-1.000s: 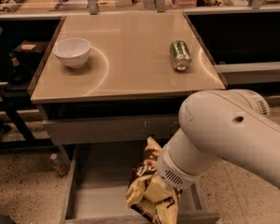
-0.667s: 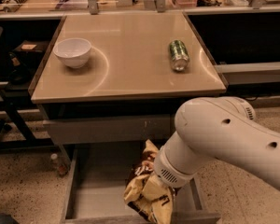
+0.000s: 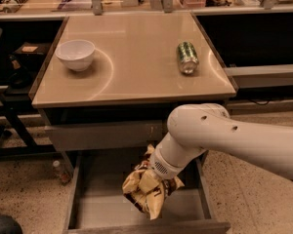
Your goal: Place brown chip bag into middle drawer
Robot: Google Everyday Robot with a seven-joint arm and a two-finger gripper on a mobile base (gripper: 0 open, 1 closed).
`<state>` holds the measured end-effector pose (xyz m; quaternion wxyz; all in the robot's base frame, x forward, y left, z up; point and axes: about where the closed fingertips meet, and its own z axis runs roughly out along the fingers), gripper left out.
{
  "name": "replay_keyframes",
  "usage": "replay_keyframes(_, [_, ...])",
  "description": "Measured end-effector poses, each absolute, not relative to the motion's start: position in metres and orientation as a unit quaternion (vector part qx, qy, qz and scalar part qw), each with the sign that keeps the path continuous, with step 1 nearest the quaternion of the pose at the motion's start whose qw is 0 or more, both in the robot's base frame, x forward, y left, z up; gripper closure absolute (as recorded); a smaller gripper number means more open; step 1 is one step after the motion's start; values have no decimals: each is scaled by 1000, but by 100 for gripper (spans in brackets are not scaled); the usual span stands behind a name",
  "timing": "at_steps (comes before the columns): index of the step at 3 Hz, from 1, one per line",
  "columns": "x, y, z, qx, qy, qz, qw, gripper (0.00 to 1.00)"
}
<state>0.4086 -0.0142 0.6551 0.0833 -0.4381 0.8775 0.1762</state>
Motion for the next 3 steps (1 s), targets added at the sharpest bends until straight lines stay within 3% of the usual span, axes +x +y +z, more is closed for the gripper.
replay_keyframes(2, [426, 13, 551, -370, 896, 231, 81, 100])
replay_keyframes(3, [424, 16, 546, -368, 897, 231, 78, 100])
